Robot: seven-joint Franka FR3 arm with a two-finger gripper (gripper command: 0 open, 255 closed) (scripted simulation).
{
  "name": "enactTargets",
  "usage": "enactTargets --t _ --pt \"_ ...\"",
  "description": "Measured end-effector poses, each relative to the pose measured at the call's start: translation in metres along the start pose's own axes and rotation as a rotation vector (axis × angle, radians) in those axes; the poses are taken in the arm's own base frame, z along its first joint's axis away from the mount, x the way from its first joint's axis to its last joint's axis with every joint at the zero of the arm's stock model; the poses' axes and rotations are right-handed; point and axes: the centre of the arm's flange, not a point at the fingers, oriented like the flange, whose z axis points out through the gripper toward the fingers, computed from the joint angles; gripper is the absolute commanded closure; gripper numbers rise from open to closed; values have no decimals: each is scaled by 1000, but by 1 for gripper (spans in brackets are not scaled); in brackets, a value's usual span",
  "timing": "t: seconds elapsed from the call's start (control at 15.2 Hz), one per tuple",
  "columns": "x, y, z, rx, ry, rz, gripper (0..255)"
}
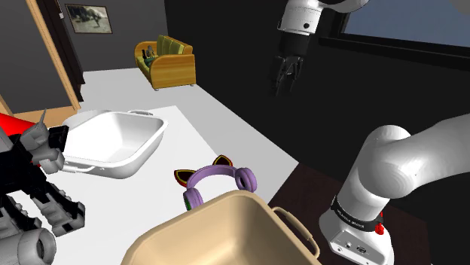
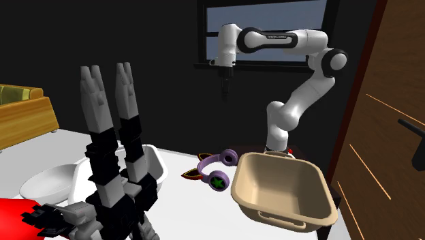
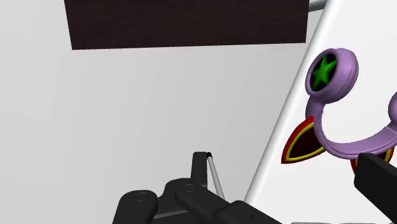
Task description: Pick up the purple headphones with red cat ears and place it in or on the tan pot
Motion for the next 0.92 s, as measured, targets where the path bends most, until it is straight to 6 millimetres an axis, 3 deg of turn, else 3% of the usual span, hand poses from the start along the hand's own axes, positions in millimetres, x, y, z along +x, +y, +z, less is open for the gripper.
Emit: enactTargets --t 0.13,0.26,0.92 --pt "1 -5 4 -4 -1 1 0" --pt "1 -21 22 -17 -2 5 0" --pt "16 -111 124 -98 -13 31 0"
